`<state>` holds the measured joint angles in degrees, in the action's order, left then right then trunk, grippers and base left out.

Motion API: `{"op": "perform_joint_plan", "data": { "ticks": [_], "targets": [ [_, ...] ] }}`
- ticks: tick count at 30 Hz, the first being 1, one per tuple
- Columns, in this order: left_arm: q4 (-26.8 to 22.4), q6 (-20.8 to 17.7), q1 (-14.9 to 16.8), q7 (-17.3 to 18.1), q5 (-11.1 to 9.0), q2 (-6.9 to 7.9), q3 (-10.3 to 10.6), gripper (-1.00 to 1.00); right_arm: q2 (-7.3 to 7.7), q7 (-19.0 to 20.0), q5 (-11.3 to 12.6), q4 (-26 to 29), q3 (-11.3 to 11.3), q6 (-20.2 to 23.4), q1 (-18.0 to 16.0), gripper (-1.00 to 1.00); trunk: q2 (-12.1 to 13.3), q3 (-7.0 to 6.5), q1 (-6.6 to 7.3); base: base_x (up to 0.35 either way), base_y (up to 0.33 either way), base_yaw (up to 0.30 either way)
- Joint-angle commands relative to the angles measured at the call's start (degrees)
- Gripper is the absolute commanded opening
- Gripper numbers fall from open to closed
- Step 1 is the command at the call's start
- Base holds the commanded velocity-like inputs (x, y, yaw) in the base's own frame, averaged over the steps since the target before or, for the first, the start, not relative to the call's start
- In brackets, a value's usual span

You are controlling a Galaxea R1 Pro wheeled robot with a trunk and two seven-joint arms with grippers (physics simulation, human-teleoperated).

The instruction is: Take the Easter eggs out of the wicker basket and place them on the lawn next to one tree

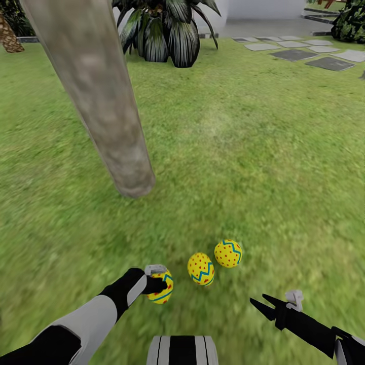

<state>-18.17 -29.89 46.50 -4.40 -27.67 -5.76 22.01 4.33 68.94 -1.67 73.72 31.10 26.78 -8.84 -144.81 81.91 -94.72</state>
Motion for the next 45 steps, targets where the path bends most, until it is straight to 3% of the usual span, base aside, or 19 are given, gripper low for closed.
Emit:
{"op": "perform_joint_plan", "data": {
  "ticks": [1, 22, 45],
  "targets": [
    [-0.1, -0.25, 0.02, -0.52, -0.01, 0.05, 0.42, 1.0, -0.02, 0.32, -0.18, 0.03, 0.1, 0.46, -0.04, 1.0, 0.0, -0.19, 0.03, 0.0, 0.0, 0.0],
    [-0.02, -0.98, 0.08, -0.55, -0.1, 0.14, 0.4, 1.0, -0.11, 0.32, -0.18, 0.06, 0.1, 0.46, -0.04, 1.0, 0.28, -4.84, 0.57, -0.001, 0.0, 0.0],
    [-0.1, -0.43, 0.07, -0.64, -0.08, 0.14, 0.4, 1.0, -0.19, 0.32, -0.18, 0.09, 0.1, 0.46, -0.04, 1.0, 0.59, -9.94, 1.16, -0.088, 0.0, 0.0]
  ]
}}
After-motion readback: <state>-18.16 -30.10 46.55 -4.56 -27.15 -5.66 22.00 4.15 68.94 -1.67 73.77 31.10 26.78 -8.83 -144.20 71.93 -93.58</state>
